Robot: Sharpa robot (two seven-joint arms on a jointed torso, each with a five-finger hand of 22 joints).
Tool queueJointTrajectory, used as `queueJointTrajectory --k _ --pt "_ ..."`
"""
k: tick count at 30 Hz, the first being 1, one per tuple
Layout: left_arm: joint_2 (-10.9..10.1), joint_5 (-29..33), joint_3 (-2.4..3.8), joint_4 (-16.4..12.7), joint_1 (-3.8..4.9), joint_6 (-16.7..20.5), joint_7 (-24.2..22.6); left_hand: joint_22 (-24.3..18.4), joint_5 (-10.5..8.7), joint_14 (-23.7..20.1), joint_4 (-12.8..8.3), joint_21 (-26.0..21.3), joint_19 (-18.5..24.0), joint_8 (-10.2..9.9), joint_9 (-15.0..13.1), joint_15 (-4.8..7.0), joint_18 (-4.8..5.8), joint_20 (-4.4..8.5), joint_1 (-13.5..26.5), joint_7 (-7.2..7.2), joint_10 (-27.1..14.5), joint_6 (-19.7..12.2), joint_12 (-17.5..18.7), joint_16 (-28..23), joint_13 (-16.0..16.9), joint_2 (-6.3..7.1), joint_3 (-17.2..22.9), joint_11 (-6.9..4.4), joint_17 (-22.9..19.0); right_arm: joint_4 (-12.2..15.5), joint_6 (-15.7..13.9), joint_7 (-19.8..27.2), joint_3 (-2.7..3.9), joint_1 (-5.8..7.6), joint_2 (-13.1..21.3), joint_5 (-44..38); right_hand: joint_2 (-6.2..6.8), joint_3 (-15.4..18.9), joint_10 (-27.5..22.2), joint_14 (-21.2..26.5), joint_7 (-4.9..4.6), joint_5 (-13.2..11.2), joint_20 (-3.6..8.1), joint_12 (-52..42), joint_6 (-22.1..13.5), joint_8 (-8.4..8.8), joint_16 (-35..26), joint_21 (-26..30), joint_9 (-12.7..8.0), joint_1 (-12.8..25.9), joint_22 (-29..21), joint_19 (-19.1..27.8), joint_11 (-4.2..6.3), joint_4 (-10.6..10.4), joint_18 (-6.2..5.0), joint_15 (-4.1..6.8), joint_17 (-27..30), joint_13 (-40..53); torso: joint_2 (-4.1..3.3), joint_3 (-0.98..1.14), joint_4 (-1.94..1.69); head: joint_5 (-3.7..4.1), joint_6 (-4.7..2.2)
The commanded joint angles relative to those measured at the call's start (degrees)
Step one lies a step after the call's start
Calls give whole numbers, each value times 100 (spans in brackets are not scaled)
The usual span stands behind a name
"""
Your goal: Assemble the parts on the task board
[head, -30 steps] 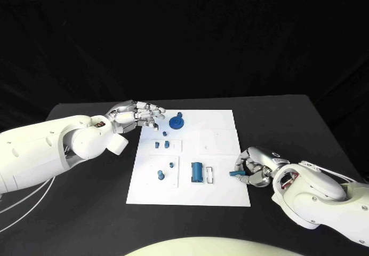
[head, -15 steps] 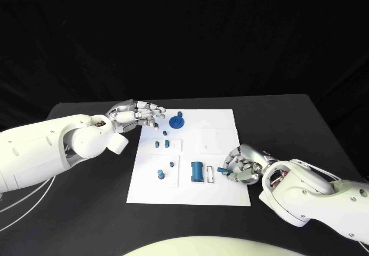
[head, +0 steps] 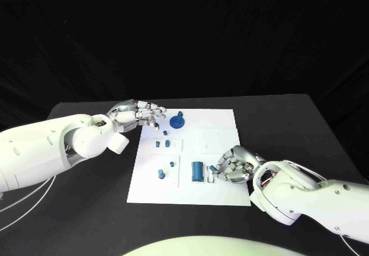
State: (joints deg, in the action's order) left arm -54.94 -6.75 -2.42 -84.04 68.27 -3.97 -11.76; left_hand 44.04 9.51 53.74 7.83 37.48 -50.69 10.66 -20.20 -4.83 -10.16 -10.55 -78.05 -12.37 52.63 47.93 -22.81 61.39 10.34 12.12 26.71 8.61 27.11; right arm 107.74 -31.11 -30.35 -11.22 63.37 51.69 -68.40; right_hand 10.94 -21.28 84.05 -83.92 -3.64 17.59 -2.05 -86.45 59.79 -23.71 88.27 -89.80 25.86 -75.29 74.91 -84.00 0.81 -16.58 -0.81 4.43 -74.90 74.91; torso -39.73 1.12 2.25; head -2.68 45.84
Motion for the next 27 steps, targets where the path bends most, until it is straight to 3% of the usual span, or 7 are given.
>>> queueJointTrajectory --k 1,18,27 --pt "13 -24 3 -10 0 -112 -23 -6 14 -40 -2 -33 -30 22 6 -2 -30 6 -22 9 -38 -37 -31 -12 -6 -16 -35 5 -5 -42 127 -12 0 -16 -65 176 0 -32 445 -543 61 -36 56 -23 63 -11 22 -20 76 44 1509 -600 36 6 81 27 -1209 1319 1 0 4 -8 -2" --pt "9 -33 3 -16 0 -124 -3 -15 16 -45 1 -44 -37 28 9 -3 -29 7 -41 8 -44 -40 -37 -12 -7 -18 -45 7 -7 -218 422 -128 1 -60 -224 202 -43 -57 439 -540 94 -125 62 -6 145 -94 17 11 130 329 1501 -591 59 1 75 42 -1201 1313 3 -1 6 3 23" --pt "8 -36 3 -16 0 -126 0 -15 16 -45 1 -44 -37 28 9 -3 -29 7 -41 8 -44 -40 -37 -12 -7 -18 -45 7 -7 -221 355 -95 1 -61 -257 182 -86 -79 445 -545 110 -126 70 -17 171 -132 29 -3 153 432 1505 -595 71 -1 77 51 -1225 1321 0 1 2 22 11"
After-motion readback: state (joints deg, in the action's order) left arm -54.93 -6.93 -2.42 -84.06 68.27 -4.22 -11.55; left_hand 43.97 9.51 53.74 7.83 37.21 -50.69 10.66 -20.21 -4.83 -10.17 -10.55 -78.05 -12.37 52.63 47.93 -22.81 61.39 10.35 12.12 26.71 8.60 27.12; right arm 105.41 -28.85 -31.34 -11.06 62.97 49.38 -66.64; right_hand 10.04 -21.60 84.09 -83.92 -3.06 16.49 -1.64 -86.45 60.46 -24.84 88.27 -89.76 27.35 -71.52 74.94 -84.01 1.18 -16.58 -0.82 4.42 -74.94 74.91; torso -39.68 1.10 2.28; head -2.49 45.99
